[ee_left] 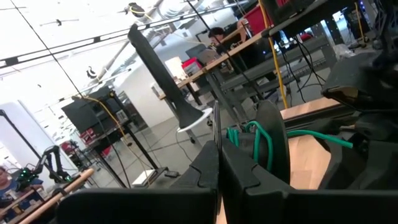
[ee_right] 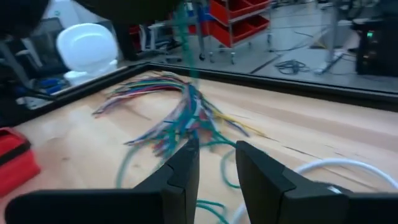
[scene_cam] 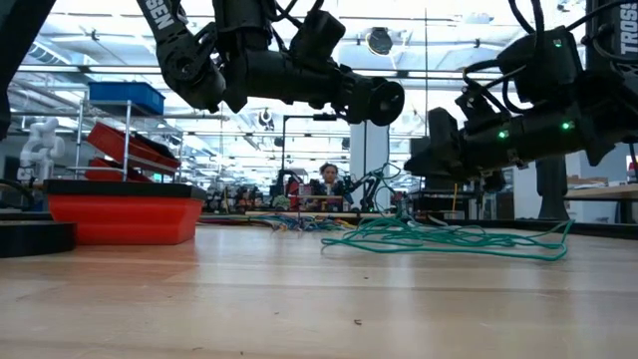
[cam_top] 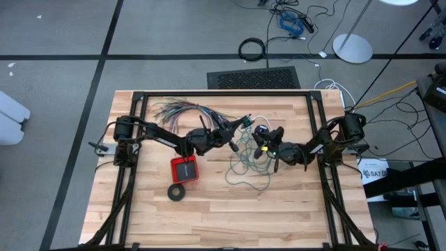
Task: Coil cords
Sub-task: Coil the green wire onto the spool
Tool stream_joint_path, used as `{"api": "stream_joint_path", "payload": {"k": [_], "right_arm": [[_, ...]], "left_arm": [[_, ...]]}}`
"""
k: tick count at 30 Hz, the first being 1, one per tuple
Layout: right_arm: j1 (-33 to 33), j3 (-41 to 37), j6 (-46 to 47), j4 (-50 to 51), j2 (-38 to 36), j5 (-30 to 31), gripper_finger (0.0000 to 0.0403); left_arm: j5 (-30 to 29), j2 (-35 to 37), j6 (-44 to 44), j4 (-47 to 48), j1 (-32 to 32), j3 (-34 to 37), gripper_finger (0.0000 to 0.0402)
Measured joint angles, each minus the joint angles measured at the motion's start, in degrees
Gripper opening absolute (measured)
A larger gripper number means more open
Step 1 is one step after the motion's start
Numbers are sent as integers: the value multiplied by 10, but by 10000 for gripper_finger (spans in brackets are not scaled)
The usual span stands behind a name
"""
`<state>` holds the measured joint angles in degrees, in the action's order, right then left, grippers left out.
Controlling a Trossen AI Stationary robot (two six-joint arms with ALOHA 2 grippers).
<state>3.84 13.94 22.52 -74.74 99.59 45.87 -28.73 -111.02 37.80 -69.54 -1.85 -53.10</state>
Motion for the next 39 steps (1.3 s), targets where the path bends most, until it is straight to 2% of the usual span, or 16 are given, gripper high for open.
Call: {"api": "stream_joint_path", "payload": {"k": [4,10,14,20,27,39], "right_arm": [[-2,-13,34,12,0,0,91],[-23,9,42,45,0,-118,91],[-23,17,32,55,0,-159,91],[-23,17,69,105,0,-177,91],[-16,17,40,55,0,-193,91],[-15,17,36,50,0,-191,91]], "left_arm": [[0,0,0,0,0,0,0],[0,0,0,0,0,0,0],[0,0,0,0,0,0,0],[0,0,0,0,1,0,0],[0,0,-1,0,1,0,0],[0,0,-1,0,1,0,0]]}}
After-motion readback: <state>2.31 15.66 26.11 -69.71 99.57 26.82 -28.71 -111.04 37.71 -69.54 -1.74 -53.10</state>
